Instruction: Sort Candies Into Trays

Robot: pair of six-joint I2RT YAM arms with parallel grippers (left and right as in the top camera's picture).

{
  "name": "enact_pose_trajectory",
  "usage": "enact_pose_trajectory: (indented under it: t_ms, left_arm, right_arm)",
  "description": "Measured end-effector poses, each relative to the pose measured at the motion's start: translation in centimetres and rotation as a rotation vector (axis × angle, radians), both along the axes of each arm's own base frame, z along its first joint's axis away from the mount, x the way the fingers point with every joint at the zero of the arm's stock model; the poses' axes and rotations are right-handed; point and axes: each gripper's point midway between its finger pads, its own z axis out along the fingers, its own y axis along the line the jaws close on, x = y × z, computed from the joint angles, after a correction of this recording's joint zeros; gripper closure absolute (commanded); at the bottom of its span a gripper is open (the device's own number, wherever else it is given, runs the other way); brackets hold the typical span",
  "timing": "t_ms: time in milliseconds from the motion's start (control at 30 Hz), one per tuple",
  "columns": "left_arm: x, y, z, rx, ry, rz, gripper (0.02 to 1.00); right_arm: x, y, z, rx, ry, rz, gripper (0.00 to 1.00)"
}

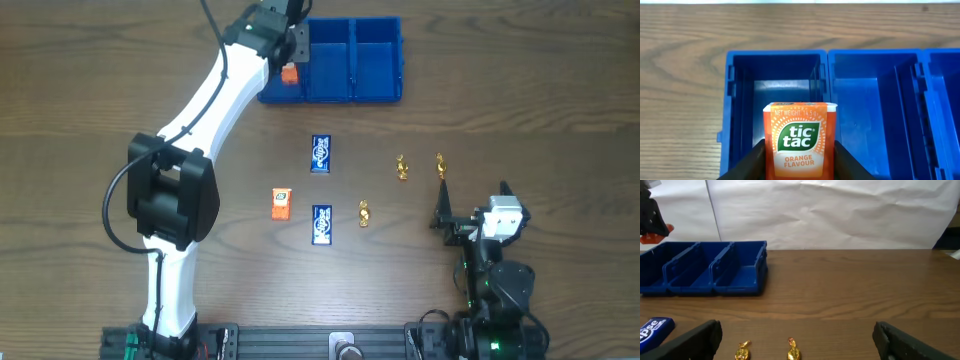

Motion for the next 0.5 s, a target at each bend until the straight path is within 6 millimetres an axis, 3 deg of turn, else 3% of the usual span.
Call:
enact_pose_trajectory:
  t_ms: [67,167,300,400,433,500]
  left_arm:
    - [0.1,0.3,0.1,-0.001,-0.002,0.005,0.518]
    - [0.3,0.7,0.1,-0.006,0.0,0.018,0.286]
    - [0.0,0.6,0.1,0.001,0.007,0.017,0.095]
    - [-3.5,-0.2,1.7,0.019,-0.001,0.005,0.018]
    - [-6.8,-0.6,3.0,0.021,-0.003,-0.016,0.02]
    - [-11.0,-1.8,5.4,-0.015,-0.051,-0.063,0.02]
  right_arm:
    - [0.0,0.0,0.0,0.0,0.0,0.0,0.003]
    - [0.0,0.0,0.0,0.0,0.0,0.0,0.003]
    - [0.0,0.0,0.0,0.0,0.0,0.0,0.003]
    - [0.0,0.0,0.0,0.0,0.0,0.0,0.003]
    - [0.0,0.0,0.0,0.0,-0.001,0.0,0.003]
    - [0.0,0.0,0.0,0.0,-0.001,0.0,0.003]
